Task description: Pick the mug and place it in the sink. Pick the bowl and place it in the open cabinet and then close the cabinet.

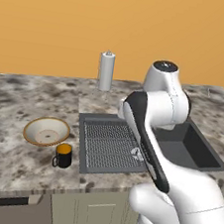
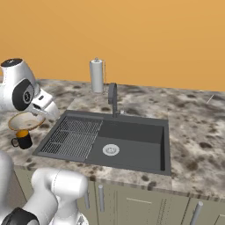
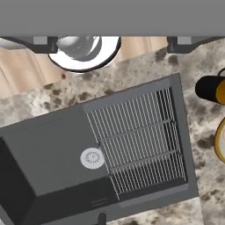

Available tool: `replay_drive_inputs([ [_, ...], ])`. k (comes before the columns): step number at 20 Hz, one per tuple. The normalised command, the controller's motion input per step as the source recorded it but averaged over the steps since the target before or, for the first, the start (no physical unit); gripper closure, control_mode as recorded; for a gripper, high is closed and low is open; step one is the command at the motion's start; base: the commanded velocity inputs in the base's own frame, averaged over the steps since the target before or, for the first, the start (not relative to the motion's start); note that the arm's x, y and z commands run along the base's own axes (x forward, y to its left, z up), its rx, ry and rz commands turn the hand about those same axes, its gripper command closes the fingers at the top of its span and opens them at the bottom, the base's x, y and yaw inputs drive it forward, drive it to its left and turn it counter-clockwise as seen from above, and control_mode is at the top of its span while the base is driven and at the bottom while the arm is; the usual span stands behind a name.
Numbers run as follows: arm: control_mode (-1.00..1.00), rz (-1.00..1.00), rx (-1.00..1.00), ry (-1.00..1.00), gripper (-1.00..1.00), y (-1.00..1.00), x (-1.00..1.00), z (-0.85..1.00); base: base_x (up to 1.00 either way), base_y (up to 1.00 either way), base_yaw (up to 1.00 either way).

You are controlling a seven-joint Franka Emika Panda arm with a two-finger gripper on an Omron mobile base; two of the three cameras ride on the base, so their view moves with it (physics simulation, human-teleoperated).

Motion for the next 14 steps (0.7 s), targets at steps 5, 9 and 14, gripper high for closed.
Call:
replay_drive_inputs([
  [5,-1.0,-0.17,0.0,0.05,-1.0,0.45,-0.17,-0.15,0.0,0.0,0.0],
  [9,-1.0,-0.05,0.04,0.06,-1.0,0.55,-0.09,-0.3,0.0,0.0,0.0],
  [14,-1.0,-0.01,0.12,0.02,-1.0,0.57,0.0,-0.21,0.0,0.0,0.0],
])
